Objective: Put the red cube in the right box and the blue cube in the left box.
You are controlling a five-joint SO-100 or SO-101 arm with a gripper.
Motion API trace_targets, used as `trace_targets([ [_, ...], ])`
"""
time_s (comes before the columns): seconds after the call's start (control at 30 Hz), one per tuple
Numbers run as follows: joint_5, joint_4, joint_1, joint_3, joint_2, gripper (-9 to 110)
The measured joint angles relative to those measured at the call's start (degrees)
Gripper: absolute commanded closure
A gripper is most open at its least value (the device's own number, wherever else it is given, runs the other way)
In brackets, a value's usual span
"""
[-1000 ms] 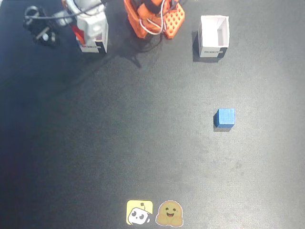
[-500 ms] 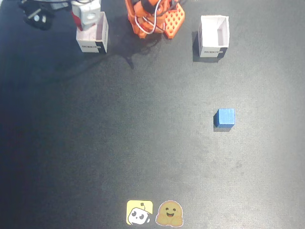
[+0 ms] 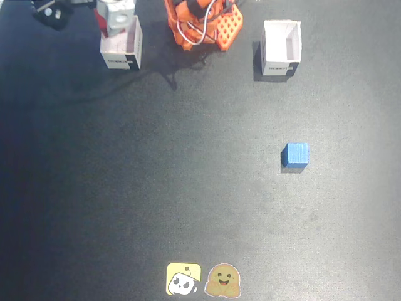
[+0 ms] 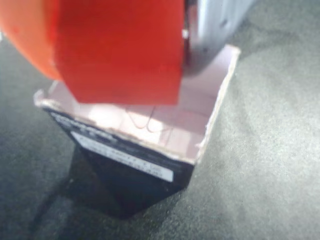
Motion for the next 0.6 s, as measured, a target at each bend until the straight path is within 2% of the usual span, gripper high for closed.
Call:
trace_targets([
  [0.17,-0.79,0.00,0.00,0.00,0.00,83],
  [0.37,-2.20,-0.18,0.53,0.00,0.00,100],
  [0.6,-4.22,-1.85,-5.10,0.44,0.00,101],
])
